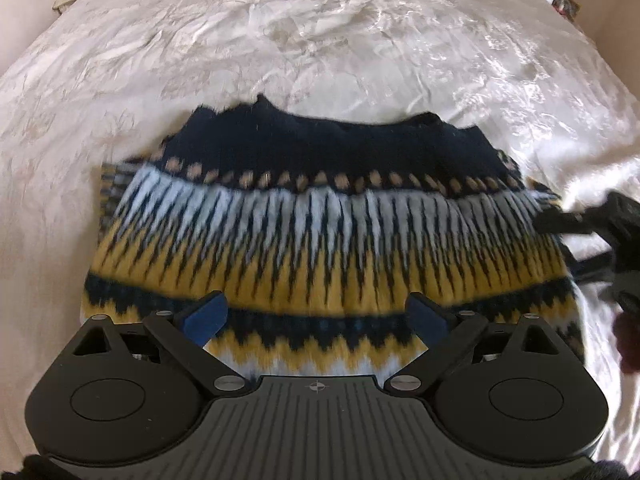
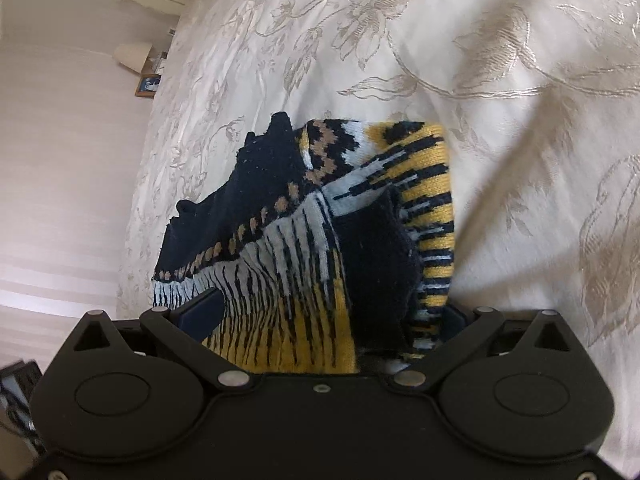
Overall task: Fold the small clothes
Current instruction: 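Press the folded sweater flat with both grippers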
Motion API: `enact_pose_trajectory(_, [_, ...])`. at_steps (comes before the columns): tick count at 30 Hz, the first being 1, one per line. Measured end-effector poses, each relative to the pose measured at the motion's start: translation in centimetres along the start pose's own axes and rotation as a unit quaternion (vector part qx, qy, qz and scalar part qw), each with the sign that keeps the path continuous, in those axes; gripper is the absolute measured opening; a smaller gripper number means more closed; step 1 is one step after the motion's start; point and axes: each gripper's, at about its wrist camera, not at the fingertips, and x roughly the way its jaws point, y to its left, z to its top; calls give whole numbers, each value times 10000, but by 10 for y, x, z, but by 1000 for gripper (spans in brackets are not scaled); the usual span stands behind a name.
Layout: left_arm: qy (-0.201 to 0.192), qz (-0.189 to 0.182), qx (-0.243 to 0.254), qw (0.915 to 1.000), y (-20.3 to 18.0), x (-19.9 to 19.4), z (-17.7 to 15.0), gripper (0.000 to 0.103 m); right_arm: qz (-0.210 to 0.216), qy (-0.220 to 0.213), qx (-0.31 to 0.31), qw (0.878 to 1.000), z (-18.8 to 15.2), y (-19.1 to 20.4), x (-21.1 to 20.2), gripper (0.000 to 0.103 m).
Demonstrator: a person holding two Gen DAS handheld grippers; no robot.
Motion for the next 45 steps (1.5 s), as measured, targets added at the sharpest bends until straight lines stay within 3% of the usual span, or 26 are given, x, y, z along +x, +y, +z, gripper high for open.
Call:
enact_pose_trajectory(8, [-43, 179, 59, 9998, 2, 42, 55, 97, -65, 129, -209, 9997, 2, 7, 4, 103])
enact_pose_trajectory(11, [135, 256, 108, 9995, 0, 66, 71, 97, 1, 124, -131, 9998, 2, 3, 3, 103])
enact_pose_trajectory(13, [367, 294, 156, 9988, -1, 83, 77, 98, 2, 111, -86, 9999, 3, 2, 4, 103])
enact_pose_trajectory(14, [452, 313, 190, 9983, -1, 91, 78, 103, -12, 110, -83, 9999, 3, 2, 4, 103])
enact_pose_trajectory(19, [537, 302, 157, 9980, -2, 104, 81, 103, -89, 139, -169, 9997, 3, 3, 4, 103])
enact_pose_trajectory(25, [388, 205, 197, 9988, 1, 95, 78, 102, -67, 105, -133, 9998, 2, 4, 6, 103])
enact_pose_trajectory(29, [-38, 261, 154, 9995, -5, 63, 72, 102, -28, 76, -129, 9999, 1, 2, 5, 103])
enact_pose_trajectory(35, [-281, 335, 316, 9985, -20, 28, 35, 102, -8, 70, -151, 9999, 0, 1, 5, 103])
enact_pose_trajectory(38, [-140, 372, 220, 9990, -24, 28, 17, 102, -5, 77, -165, 9998, 0, 1, 4, 103])
enact_pose_trajectory(42, [455, 305, 305, 9980, -23, 50, 3, 102, -16, 100, -195, 9998, 0, 2, 3, 103])
enact_pose_trajectory(45, [521, 292, 336, 9976, -23, 53, 0, 102, 0, 73, -171, 9998, 0, 2, 1, 103])
